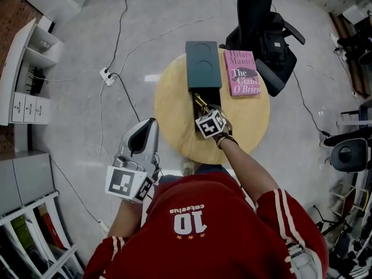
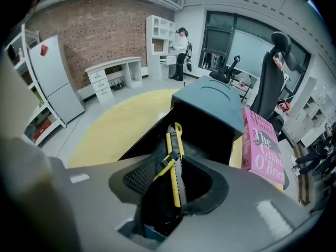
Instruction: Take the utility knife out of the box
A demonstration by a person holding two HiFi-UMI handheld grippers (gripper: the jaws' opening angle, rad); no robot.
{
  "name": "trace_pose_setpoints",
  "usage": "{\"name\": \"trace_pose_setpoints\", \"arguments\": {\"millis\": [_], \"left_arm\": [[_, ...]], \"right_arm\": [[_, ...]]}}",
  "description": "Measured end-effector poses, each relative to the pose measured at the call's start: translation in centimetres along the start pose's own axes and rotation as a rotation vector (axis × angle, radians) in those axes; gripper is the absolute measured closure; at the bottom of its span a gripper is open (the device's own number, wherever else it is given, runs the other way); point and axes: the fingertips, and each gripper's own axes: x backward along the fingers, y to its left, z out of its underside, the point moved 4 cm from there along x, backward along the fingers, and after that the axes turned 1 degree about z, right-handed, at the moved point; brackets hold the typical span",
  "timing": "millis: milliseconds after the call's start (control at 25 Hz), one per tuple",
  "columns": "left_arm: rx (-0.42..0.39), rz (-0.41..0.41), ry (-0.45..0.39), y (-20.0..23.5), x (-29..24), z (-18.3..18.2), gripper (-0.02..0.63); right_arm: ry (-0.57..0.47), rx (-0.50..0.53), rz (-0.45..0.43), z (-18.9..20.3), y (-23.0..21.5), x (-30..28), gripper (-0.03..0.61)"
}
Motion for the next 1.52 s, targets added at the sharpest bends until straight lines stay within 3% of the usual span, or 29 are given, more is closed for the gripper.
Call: {"name": "trace_pose_setpoints", "arguments": {"millis": [240, 320, 400, 640, 1040, 1520], "left_arm": [[0.014, -0.019, 0.005, 0.9, 0.2, 0.2, 0.611], [0.017, -0.027, 0.005, 1.1, 0.3, 0.3, 0.611], [0.019, -0.035, 0.004, 1.4, 0.3, 0.3, 0.611], [0.023, -0.048, 0.001, 2.0, 0.8, 0.4, 0.611], [0.002, -0.027, -0.016, 1.1, 1.4, -0.2, 0.611], [-0.027, 0.009, -0.055, -0.8, 3.5, -1.0, 0.611]], "right_arm": [[0.052, 0.014, 0.003, -0.3, 0.2, -0.9, 0.425], [0.064, 0.018, 0.018, -0.1, 0.1, -1.1, 0.459], [0.062, 0.023, 0.035, 0.1, -0.1, -1.1, 0.532], [0.046, 0.025, 0.044, -0.1, -0.2, -0.9, 0.537], [-0.032, -0.022, 0.059, -1.2, -0.6, 0.9, 0.538], [-0.202, -0.062, 0.098, -3.4, -0.9, 6.2, 0.538]]}}
